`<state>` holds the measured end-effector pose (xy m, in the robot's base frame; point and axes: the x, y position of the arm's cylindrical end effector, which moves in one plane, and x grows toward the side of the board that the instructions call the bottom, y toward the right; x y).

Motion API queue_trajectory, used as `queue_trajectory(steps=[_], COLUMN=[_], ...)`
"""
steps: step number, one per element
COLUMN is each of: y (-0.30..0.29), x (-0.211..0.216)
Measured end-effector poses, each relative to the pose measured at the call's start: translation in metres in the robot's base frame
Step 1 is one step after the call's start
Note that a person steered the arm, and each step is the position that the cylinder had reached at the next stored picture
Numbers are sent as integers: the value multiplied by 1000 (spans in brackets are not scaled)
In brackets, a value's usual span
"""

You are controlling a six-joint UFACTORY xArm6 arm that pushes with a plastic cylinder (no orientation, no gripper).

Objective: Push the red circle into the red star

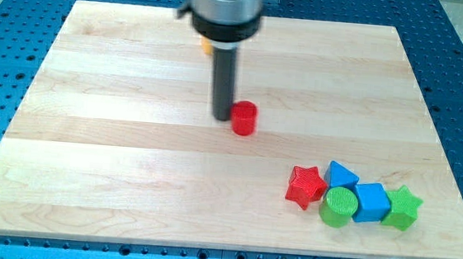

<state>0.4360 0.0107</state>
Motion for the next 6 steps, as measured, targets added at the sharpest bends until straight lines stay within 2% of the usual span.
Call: queue_trajectory(steps=[1, 3, 4, 5, 6], y=[42, 59, 89, 83, 71], x=[54, 6, 21, 61, 35])
